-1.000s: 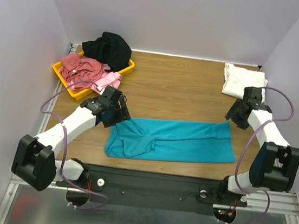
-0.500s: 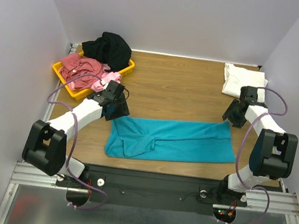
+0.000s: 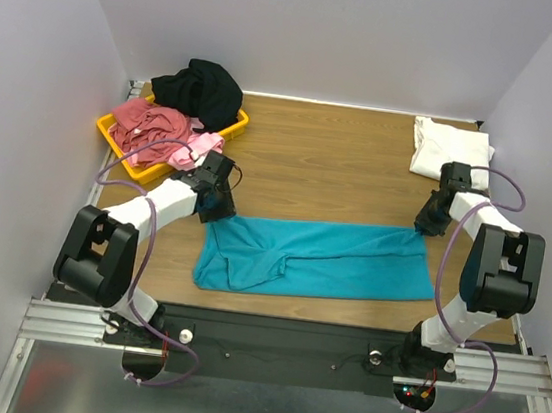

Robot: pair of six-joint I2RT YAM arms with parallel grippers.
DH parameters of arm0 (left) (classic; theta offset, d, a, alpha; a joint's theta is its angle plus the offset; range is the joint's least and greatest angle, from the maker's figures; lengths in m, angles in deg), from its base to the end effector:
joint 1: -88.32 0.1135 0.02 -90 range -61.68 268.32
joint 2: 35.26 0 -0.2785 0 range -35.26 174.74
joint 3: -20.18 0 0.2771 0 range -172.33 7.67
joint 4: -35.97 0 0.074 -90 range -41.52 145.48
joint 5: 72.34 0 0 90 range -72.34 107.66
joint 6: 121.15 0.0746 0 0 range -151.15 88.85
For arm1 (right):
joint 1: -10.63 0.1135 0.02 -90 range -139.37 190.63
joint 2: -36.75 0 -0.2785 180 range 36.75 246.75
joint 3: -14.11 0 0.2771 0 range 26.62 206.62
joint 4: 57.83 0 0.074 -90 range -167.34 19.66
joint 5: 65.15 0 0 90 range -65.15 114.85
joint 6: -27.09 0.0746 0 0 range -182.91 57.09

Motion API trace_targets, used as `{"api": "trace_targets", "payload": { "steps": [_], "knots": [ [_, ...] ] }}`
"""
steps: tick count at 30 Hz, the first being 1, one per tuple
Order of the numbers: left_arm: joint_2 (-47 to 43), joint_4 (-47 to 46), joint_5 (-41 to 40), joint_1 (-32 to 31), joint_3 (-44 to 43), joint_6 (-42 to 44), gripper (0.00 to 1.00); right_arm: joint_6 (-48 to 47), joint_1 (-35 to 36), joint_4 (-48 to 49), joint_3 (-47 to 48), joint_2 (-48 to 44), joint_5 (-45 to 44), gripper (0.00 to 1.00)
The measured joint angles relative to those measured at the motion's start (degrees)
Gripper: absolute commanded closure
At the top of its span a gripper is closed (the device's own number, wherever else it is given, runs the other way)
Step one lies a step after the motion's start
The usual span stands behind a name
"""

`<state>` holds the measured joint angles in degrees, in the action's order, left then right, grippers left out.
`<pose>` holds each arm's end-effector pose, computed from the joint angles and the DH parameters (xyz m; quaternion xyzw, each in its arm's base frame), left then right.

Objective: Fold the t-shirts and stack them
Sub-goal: Fold the tshirt

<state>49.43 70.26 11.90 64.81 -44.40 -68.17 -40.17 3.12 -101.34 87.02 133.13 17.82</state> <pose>0.3154 -0.1290 0.1750 -0.1271 0.9425 -0.1126 0.2878 0.3587 -0.0565 0.1437 0.2670 0.9410 -0.0332 0.2054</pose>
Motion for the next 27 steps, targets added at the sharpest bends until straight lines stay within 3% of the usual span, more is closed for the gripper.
{"api": "trace_targets", "payload": {
  "steps": [4,8,14,23,26,27],
  "knots": [
    [1.1,-1.0,-0.3,0.2,0.3,0.2,0.71,0.2,-0.1,0.2,0.0,0.0,-0.1,0.89],
    [2.3,-2.1,-0.4,0.4,1.0,0.8,0.80,0.3,-0.3,0.2,0.0,0.0,-0.3,0.93],
    [6.4,-3.3,-0.7,0.8,1.0,1.4,0.81,0.7,-1.4,0.2,0.0,0.0,-1.6,0.90],
    [7.1,-5.1,-0.7,1.2,1.0,2.1,0.84,1.1,-3.1,0.2,-0.2,0.0,-3.4,0.67],
    [7.4,-5.9,-0.7,1.4,0.9,2.2,0.84,1.2,-3.7,0.1,-0.4,0.0,-4.0,0.50],
    [7.5,-6.1,-0.7,1.4,0.9,2.2,0.84,1.1,-3.8,0.1,-0.4,0.0,-4.2,0.41]
  ]
}}
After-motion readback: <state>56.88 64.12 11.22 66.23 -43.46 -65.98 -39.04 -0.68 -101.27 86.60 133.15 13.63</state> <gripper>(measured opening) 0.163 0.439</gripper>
